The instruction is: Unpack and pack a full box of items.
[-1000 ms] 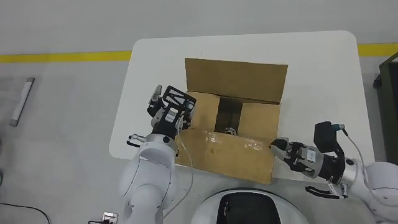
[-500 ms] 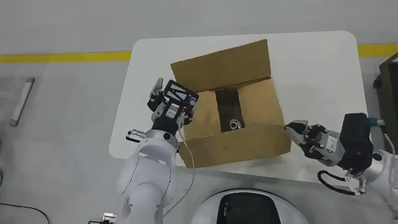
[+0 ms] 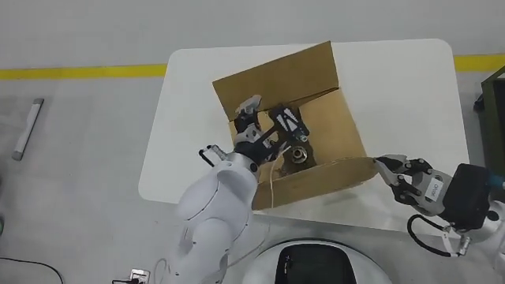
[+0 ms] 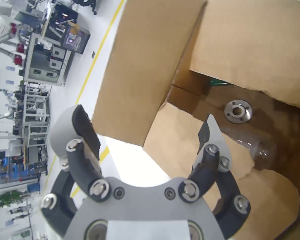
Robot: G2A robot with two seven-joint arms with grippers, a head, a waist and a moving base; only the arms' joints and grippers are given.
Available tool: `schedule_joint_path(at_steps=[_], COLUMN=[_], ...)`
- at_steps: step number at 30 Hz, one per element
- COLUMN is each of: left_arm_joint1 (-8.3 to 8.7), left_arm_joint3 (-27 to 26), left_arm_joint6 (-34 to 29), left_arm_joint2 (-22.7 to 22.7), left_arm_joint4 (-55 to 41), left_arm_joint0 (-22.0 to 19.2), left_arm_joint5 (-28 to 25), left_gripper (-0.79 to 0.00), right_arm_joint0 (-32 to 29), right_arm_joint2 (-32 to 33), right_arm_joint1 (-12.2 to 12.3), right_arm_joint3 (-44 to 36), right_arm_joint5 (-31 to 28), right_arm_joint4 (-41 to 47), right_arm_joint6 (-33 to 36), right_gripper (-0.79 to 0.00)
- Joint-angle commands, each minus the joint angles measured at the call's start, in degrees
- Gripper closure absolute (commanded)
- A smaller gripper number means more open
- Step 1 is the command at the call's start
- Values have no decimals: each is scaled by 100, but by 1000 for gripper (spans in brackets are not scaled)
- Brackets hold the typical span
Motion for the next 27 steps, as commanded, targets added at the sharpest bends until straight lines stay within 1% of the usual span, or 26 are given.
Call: schedule_joint_path(at_steps=[1,4,5,6,8,9,10,14,16,17,19,20,22,24,27], left_arm_joint1=[-4,-8,-8,-8,-7,-5,-4,3,15,23,40,51,75,104,151], left_arm_joint3=[-46,-118,-137,-158,-194,-209,-225,-276,-300,-326,-383,-427,-515,-598,-711], left_arm_joint6=[-116,-288,-338,-388,-466,-495,-507,-528,-483,-456,-429,-406,-378,-375,-412], left_arm_joint2=[83,168,196,216,243,263,275,331,378,412,469,508,568,609,653], left_arm_joint4=[-103,-278,-341,-408,-506,-548,-592,-745,-796,-831,-920,-968,-1100,-1221,-1487], left_arm_joint0=[18,59,74,88,97,96,94,107,123,139,182,203,252,298,384], left_arm_joint5=[-168,-394,-473,-544,-656,-739,-790,-940,-985,-1012,-1040,-1062,-1091,-1094,-1056], left_gripper=[-785,-785,-785,-785,-785,-785,-785,-785,-785,-785,-785,-785,-785,-785,-785], right_arm_joint0=[-53,-106,-124,-145,-169,-172,-188,-244,-274,-289,-332,-345,-345,-312,-282], right_arm_joint2=[-2,-19,-22,-19,19,57,83,256,379,418,466,459,449,445,382], right_arm_joint1=[-3,-7,-9,-11,-12,-13,-16,-25,-21,-22,-19,-16,5,43,98], right_arm_joint3=[23,38,47,60,91,103,118,118,123,122,126,117,99,72,93], right_arm_joint5=[22,66,85,108,129,155,187,284,370,450,662,764,865,829,680], right_arm_joint4=[-71,-116,-101,-39,131,227,387,1173,1517,1734,2122,2375,2751,2874,2823], right_arm_joint6=[-79,-177,-209,-252,-295,-322,-366,-501,-409,-378,-146,-16,416,969,1715], right_gripper=[0,0,-86,-142,-194,-246,-336,-369,-360,-342,-234,-129,0,0,0])
